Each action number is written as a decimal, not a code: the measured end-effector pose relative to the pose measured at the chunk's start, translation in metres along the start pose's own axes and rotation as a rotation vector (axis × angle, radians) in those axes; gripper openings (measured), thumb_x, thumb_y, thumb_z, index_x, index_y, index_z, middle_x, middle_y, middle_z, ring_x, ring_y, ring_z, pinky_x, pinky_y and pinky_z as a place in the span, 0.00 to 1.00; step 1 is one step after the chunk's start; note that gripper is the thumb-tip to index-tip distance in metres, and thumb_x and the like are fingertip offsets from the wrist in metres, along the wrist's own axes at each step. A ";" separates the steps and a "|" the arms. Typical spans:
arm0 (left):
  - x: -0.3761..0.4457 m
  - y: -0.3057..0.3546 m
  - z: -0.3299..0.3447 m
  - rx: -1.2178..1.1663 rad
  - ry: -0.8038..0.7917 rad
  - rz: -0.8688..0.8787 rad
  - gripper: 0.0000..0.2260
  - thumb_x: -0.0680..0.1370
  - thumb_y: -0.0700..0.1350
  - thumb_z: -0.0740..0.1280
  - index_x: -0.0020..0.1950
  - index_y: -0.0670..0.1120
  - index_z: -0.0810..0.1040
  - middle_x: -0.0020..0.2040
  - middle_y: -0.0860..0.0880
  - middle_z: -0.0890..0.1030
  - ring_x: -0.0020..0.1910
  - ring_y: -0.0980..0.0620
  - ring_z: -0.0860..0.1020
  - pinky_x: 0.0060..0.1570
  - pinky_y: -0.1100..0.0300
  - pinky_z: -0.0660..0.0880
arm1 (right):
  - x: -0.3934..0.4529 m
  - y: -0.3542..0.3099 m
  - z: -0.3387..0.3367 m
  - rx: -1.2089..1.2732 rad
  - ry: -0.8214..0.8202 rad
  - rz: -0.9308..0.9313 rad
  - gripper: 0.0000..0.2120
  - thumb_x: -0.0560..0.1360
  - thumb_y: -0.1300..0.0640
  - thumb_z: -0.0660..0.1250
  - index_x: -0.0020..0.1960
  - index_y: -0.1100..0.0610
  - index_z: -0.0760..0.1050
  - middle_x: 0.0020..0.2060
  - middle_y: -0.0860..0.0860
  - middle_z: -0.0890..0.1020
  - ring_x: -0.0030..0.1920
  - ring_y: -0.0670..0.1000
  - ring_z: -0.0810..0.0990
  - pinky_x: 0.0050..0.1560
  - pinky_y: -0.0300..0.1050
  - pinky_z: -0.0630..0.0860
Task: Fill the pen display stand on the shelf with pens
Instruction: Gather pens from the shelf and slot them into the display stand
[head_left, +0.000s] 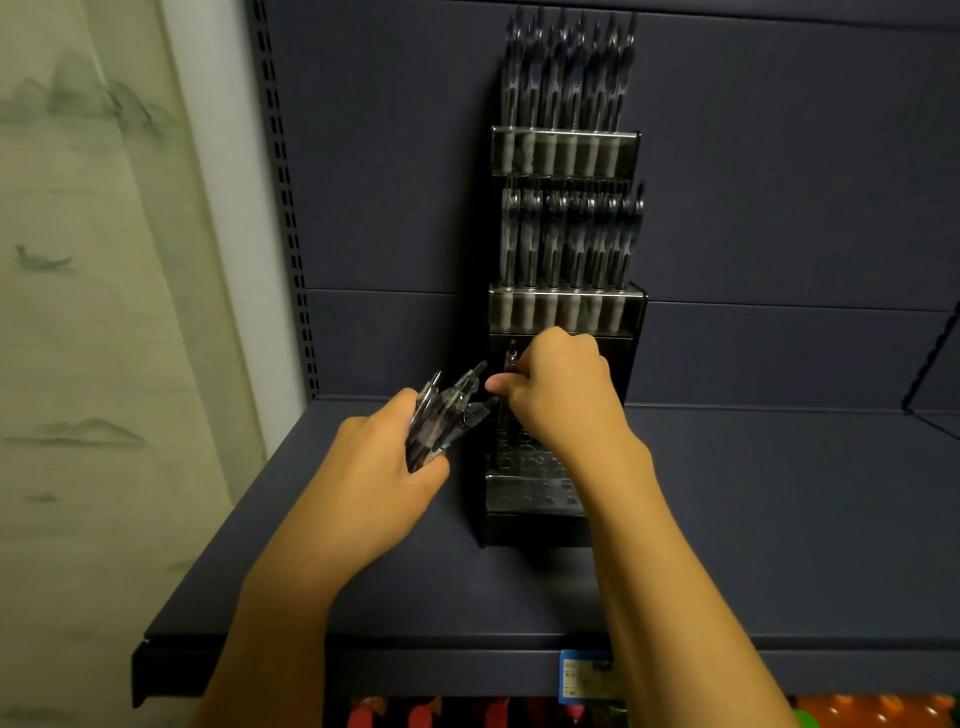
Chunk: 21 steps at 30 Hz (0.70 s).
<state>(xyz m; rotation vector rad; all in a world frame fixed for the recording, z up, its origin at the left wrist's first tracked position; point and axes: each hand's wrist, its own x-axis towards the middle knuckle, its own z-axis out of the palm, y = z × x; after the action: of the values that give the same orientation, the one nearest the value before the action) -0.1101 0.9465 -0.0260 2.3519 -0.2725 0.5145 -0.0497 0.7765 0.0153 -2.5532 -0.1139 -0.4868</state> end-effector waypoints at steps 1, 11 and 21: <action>0.001 0.000 0.000 -0.001 -0.005 -0.003 0.09 0.78 0.42 0.68 0.43 0.47 0.69 0.35 0.47 0.74 0.30 0.52 0.70 0.30 0.66 0.68 | -0.002 -0.002 -0.002 -0.024 -0.007 0.003 0.25 0.75 0.46 0.74 0.32 0.56 0.63 0.35 0.54 0.69 0.38 0.58 0.73 0.39 0.46 0.70; 0.005 0.007 0.006 -0.008 -0.043 -0.015 0.08 0.78 0.41 0.68 0.43 0.47 0.69 0.37 0.48 0.75 0.31 0.53 0.70 0.31 0.67 0.69 | -0.021 0.023 -0.039 0.294 -0.080 -0.064 0.05 0.72 0.53 0.78 0.44 0.54 0.84 0.35 0.50 0.85 0.40 0.49 0.86 0.46 0.43 0.83; 0.012 0.009 0.016 -0.002 -0.055 -0.032 0.07 0.78 0.44 0.68 0.45 0.50 0.71 0.42 0.48 0.77 0.36 0.50 0.76 0.30 0.68 0.70 | -0.031 0.034 -0.044 0.662 -0.364 -0.262 0.11 0.74 0.72 0.72 0.52 0.59 0.83 0.41 0.57 0.86 0.44 0.55 0.86 0.51 0.47 0.84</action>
<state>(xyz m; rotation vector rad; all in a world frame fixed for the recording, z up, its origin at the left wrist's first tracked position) -0.0979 0.9283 -0.0257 2.3674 -0.2605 0.4343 -0.0866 0.7258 0.0221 -1.9462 -0.6351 -0.0454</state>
